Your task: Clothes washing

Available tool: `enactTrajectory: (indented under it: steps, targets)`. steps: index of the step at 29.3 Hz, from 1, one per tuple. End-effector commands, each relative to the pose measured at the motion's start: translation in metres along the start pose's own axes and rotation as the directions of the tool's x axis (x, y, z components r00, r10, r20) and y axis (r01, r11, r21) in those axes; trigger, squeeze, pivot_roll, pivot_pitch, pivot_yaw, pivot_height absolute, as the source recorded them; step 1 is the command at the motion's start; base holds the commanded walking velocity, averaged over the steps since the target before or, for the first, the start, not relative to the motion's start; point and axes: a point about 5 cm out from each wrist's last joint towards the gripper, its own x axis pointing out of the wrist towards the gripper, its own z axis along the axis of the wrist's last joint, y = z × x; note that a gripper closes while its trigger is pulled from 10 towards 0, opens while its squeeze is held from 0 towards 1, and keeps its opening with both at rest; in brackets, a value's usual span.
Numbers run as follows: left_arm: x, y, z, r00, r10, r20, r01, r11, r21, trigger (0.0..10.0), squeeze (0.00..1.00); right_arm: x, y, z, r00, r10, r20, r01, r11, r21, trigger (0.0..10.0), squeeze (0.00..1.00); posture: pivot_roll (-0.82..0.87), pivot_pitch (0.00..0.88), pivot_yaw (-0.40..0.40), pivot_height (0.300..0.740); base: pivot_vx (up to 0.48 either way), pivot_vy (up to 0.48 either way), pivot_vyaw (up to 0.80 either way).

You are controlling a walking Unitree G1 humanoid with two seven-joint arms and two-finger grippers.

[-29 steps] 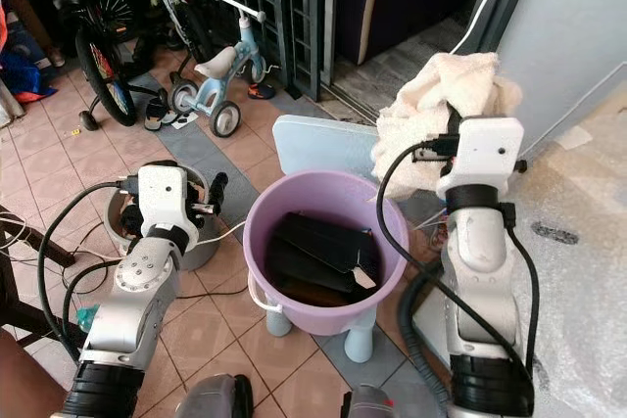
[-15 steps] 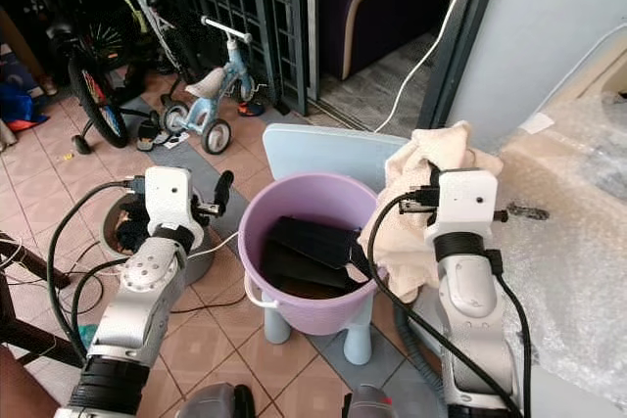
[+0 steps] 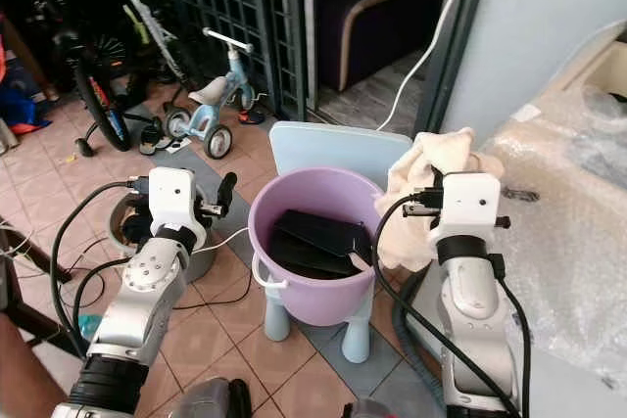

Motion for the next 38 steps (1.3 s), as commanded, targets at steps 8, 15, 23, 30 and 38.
enactTrajectory:
  steps: [8,15,23,30,38]
  targets:
    - [0.0042,-0.0016,0.0112,0.999,-0.035,0.039,0.036,0.999,-0.017,10.0,0.0,0.003,-0.0005,0.0066,1.0,-0.006,0.009,0.005,1.0,0.011,10.0,0.0,-0.12,0.021,0.065,0.74,0.0,0.0,-0.3]
    - [0.0049,0.0005,0.0119,0.998,-0.043,0.043,0.044,0.999,-0.023,10.0,0.0,0.0061,-0.0014,0.0109,1.0,-0.011,0.026,0.011,1.0,-0.001,10.0,0.0,-0.12,0.031,0.067,0.74,0.0,0.0,-0.8]
    - [0.0045,0.0001,0.0123,0.997,-0.063,0.043,0.064,0.997,-0.038,10.0,0.0,0.0089,0.0009,0.0126,0.999,-0.005,0.033,0.005,1.0,-0.003,10.0,0.0,-0.12,0.034,0.069,0.74,0.0,0.0,-0.8]
    - [-0.0001,-0.0027,0.0084,0.996,-0.085,0.028,0.086,0.995,-0.055,10.0,0.0,0.007,0.0049,0.0115,1.0,0.005,0.03,-0.005,1.0,-0.002,10.0,0.0,-0.12,0.034,0.069,0.74,0.0,0.0,-0.8]
    - [0.002,-0.0036,0.0137,0.993,-0.108,0.049,0.111,0.991,-0.074,10.0,0.0,0.0032,0.0071,0.0074,1.0,0.015,0.017,-0.015,1.0,0.008,10.0,0.0,-0.13,0.038,0.082,0.74,0.0,0.0,-0.8]
